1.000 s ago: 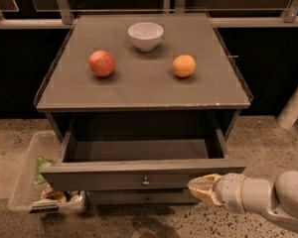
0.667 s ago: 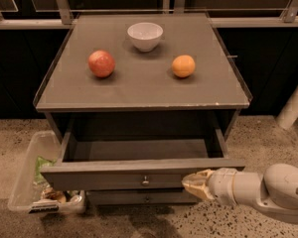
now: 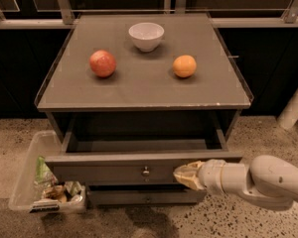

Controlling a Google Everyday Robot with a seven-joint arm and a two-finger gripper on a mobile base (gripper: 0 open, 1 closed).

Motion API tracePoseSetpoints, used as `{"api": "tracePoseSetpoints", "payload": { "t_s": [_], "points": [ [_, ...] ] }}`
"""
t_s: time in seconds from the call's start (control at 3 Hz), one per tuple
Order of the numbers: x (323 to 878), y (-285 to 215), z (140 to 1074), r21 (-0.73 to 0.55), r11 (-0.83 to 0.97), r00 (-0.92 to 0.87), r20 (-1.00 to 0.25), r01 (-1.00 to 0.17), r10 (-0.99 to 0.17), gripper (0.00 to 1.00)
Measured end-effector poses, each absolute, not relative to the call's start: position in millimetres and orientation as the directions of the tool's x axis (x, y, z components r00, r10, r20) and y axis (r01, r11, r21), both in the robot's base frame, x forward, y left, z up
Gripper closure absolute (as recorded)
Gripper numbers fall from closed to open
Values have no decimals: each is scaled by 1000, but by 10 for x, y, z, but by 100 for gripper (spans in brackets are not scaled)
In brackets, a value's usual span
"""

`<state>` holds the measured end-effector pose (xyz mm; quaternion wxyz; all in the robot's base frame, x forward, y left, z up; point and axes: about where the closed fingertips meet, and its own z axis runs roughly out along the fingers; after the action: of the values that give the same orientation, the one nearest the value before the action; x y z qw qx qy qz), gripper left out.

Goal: Close top drawer

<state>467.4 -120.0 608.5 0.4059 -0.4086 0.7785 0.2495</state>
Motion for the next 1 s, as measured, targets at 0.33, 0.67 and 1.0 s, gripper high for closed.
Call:
{"api": "tracePoseSetpoints", "payload": {
  "t_s": [0.33, 0.67, 1.0],
  "points": [
    [4744, -1147, 6089, 43, 535, -321, -840, -844, -438, 100],
    [5001, -968, 6126, -8, 507, -262, -849, -862, -459, 100],
    [5001, -958, 6129, -11, 505, -258, -850, -863, -460, 100]
  ]
}}
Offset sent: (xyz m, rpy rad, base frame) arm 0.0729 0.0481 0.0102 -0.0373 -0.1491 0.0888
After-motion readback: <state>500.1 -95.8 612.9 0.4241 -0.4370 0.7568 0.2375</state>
